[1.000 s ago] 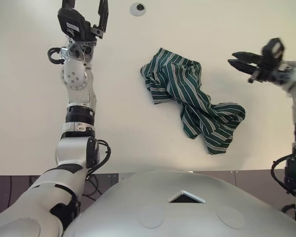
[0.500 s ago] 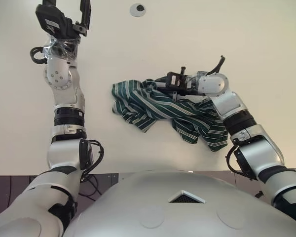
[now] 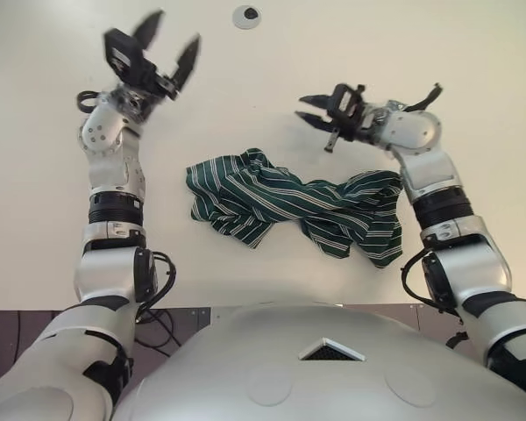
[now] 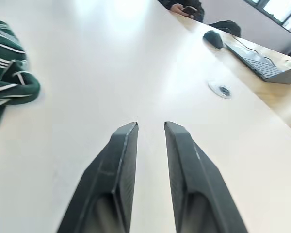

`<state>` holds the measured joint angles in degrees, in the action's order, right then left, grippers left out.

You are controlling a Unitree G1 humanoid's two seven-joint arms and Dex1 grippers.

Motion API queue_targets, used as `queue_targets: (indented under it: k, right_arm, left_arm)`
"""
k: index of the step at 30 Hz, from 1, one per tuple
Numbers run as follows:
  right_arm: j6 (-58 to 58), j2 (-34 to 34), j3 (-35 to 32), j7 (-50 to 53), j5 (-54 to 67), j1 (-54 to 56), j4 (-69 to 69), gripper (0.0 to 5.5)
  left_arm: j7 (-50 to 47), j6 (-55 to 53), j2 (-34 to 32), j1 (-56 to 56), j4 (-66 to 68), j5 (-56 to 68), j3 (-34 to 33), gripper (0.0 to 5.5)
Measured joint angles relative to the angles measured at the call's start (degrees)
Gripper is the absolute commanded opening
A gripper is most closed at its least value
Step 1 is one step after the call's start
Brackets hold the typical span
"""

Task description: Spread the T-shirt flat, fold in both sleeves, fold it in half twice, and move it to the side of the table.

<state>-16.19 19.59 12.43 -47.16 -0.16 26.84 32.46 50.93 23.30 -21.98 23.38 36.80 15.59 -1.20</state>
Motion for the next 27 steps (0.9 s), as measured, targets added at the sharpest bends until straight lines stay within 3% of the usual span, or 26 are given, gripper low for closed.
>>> queue_targets:
  k: [2,5,14,20,27]
  right_arm:
    - [-1.1,1.9,-2.7,-0.2,2.0,-0.4,-1.1,0.99]
    - [-1.5,3.9,-6.1,-0.3,4.6,-1.8,-2.5,0.99]
    - [-1.2,5.9,-10.2,-1.4,7.4,-4.5,-4.7,0.99]
    - [-1.0,5.9,-10.2,-1.5,8.6,-4.8,-5.6,0.99]
    - [-0.5,5.9,-10.2,-1.5,8.8,-5.7,-6.1,1.02]
  left_arm:
    - [9.2,-0.4,-1.6,-3.7,-0.7,-1.6,4.7,3.32]
    - [14.6,-7.8,-2.1,-6.4,-1.6,-0.1,6.1,3.32]
    - [19.2,-29.2,-5.3,-8.6,-11.3,1.2,8.3,3.32]
    - [18.0,-33.0,-6.8,-9.0,-13.1,-1.0,10.0,3.32]
    - [17.7,-33.0,-7.2,-9.0,-13.2,-2.0,10.7,2.3]
